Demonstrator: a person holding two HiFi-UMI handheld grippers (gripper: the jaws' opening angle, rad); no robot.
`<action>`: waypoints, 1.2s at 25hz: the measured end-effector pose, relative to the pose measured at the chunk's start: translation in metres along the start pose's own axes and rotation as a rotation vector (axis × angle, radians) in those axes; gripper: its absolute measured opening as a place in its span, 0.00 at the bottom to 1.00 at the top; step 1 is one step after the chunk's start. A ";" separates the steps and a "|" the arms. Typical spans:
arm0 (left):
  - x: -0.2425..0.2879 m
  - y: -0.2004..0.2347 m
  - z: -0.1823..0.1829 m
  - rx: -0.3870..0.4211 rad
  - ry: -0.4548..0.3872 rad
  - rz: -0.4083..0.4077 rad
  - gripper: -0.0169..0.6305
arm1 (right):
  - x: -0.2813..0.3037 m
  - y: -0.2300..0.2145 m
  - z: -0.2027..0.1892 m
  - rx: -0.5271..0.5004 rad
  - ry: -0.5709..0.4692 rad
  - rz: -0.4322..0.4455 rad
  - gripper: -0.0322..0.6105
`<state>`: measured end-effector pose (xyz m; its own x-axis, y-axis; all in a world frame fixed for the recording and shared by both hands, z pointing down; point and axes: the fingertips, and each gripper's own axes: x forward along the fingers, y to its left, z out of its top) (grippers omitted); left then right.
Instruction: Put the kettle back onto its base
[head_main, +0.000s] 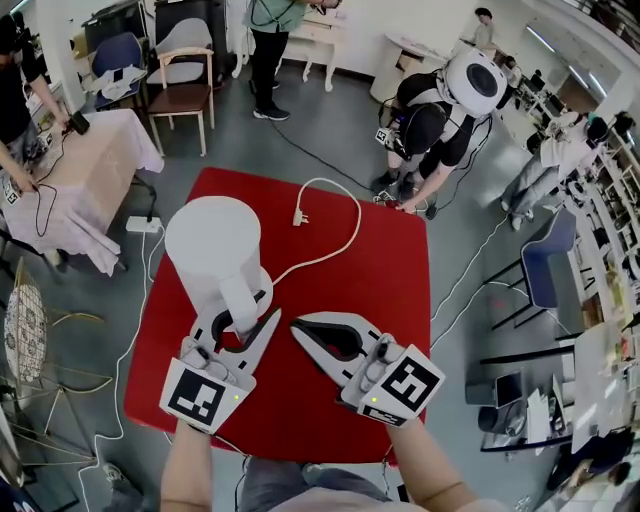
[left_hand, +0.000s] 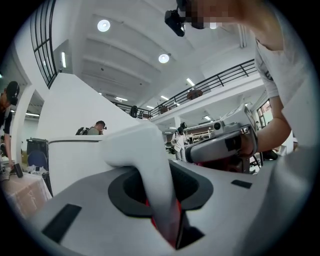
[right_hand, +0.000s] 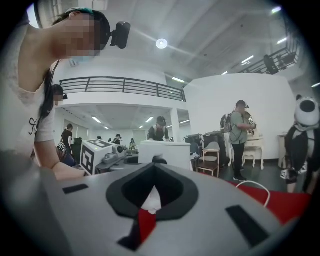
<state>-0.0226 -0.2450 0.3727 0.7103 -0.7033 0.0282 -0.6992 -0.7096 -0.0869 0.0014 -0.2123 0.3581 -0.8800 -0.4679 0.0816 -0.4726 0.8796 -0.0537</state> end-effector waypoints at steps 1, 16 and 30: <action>0.003 0.002 -0.003 0.000 0.000 -0.005 0.18 | 0.001 -0.002 -0.001 0.001 0.001 -0.004 0.06; 0.022 0.015 -0.018 -0.003 -0.008 -0.044 0.18 | 0.020 -0.032 -0.012 0.075 -0.004 -0.053 0.06; 0.030 -0.010 -0.023 -0.004 -0.018 -0.123 0.16 | 0.015 -0.027 -0.011 0.033 0.010 -0.085 0.06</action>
<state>0.0035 -0.2597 0.3971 0.7919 -0.6104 0.0204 -0.6073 -0.7905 -0.0798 0.0019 -0.2421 0.3712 -0.8364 -0.5393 0.0976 -0.5467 0.8336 -0.0788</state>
